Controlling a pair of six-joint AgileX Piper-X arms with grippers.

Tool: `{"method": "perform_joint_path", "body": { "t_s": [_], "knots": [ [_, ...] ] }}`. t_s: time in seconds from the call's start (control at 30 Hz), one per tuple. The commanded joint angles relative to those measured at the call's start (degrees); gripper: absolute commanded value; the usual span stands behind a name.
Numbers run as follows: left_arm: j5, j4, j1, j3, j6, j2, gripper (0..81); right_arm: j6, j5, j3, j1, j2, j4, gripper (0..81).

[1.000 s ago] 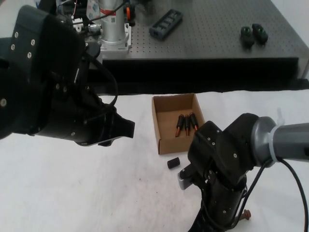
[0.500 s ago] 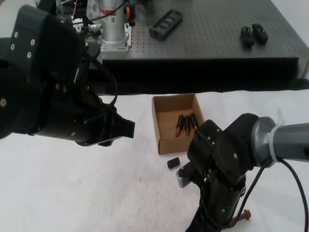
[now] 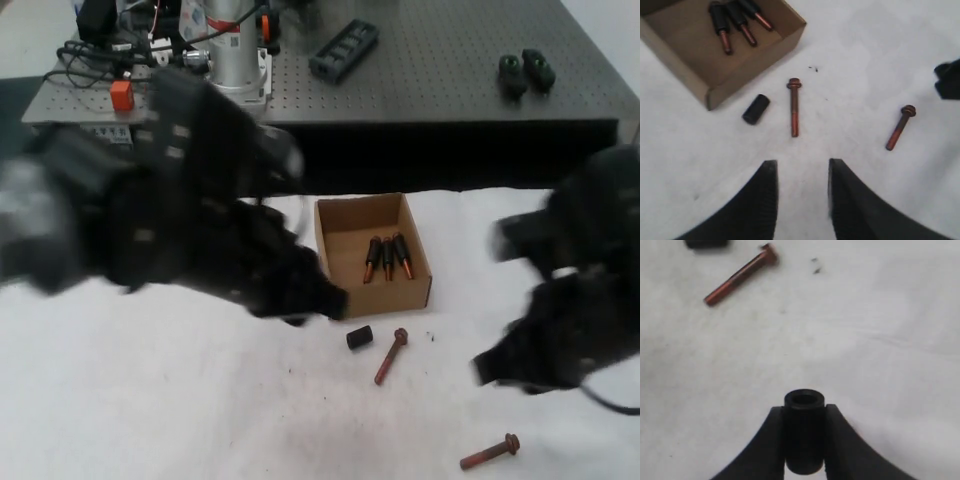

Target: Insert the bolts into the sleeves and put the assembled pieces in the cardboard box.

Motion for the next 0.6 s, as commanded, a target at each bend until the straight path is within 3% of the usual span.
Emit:
{"method": "perform_joint_path", "body": {
  "t_s": [0.0,0.1,0.23,0.4,0.57],
  "knots": [
    [-0.8,-1.2,-3.7,-5.2,3.1,6.9,24.9,0.5,-1.0,1.2,-2.8,-4.1,1.8,3.9],
    [-5.5,4.1,-5.8,-15.0,5.5,16.5,24.9,0.5,-3.6,2.6,-6.6,-8.4,3.9,3.9],
    [-5.7,14.6,-6.0,-29.3,6.3,27.9,24.9,0.5,-4.6,3.2,-9.4,-11.0,5.3,3.9],
    [-5.7,21.9,-6.2,-42.7,6.3,39.2,24.9,0.2,-5.3,3.2,-10.0,-11.1,5.1,3.9],
    [-5.7,24.9,-6.3,-48.0,6.7,44.2,24.9,0.2,-5.3,3.2,-10.0,-11.1,5.1,3.9]
  ]
}}
